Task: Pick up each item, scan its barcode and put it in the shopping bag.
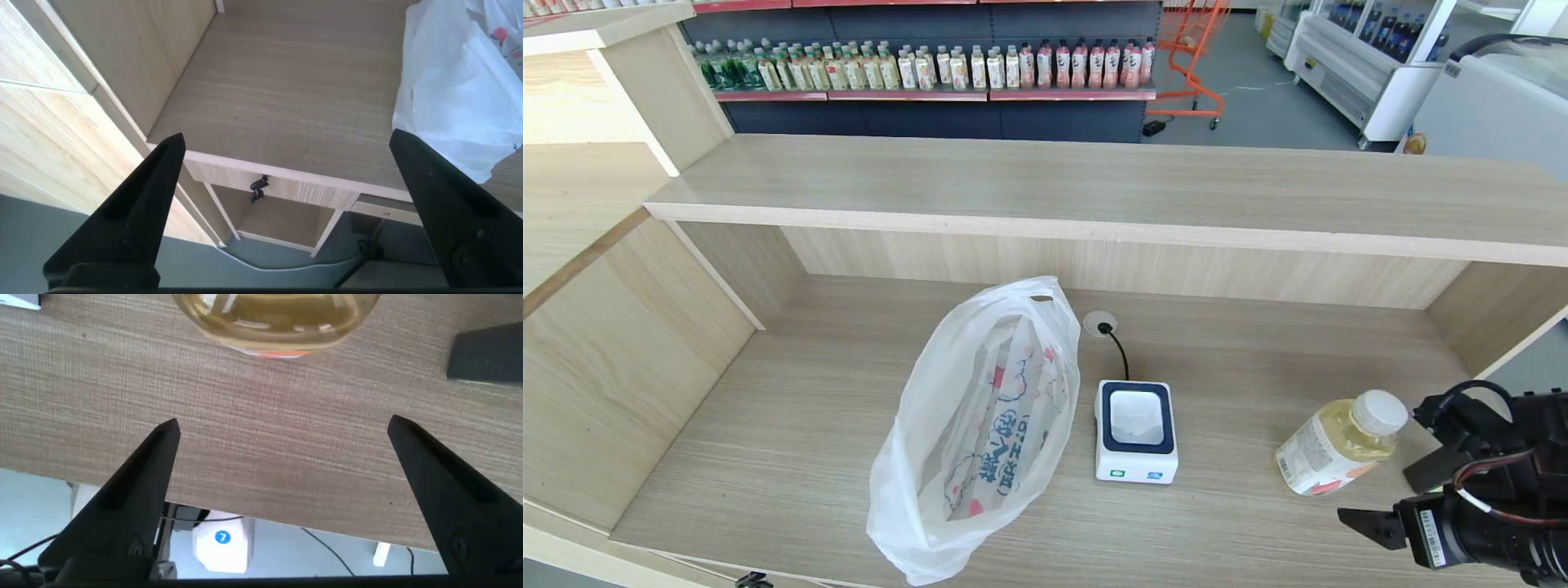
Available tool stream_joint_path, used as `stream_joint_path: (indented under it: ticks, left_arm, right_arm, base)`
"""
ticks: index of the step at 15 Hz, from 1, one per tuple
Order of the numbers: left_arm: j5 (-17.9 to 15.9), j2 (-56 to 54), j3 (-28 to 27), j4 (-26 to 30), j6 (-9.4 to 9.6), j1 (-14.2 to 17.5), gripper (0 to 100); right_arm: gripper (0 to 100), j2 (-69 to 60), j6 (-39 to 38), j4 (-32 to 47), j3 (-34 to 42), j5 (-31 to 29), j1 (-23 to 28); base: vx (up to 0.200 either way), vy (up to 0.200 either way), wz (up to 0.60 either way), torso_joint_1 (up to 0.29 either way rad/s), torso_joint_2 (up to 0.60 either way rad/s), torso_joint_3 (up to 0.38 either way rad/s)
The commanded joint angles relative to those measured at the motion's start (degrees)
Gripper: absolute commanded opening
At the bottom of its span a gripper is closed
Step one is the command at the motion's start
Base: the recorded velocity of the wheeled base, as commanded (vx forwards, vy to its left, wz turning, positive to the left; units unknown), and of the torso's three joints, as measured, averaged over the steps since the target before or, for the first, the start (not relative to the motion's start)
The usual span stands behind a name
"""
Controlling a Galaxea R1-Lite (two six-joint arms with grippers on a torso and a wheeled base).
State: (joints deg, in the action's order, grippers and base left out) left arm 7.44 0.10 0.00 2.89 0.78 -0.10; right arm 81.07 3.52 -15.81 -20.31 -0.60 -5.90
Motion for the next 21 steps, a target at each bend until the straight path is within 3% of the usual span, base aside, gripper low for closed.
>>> stream_joint_path:
  ticks: [1, 7, 11, 21]
  left_arm:
    - [0.0, 0.0, 0.0, 0.0, 0.01, 0.0, 100]
    - [0.0, 0.0, 0.0, 0.0, 0.01, 0.0, 100]
    - [0.0, 0.0, 0.0, 0.0, 0.01, 0.0, 100]
    - [0.0, 0.0, 0.0, 0.0, 0.01, 0.0, 100]
  right_arm:
    - [100, 7.5, -0.9, -4.6, 0.3, 0.0, -0.3]
    - [100, 15.0, -1.0, -18.3, -0.1, 0.0, -1.5]
    - [100, 15.7, -1.0, -20.6, -0.1, 0.1, -3.7]
    - [100, 20.4, 0.0, -35.5, 0.3, -2.3, -5.3]
  base:
    - [0.000, 0.000, 0.00, 0.000, 0.00, 0.000]
    - [0.000, 0.000, 0.00, 0.000, 0.00, 0.000]
    - [0.000, 0.000, 0.00, 0.000, 0.00, 0.000]
    - [0.000, 0.000, 0.00, 0.000, 0.00, 0.000]
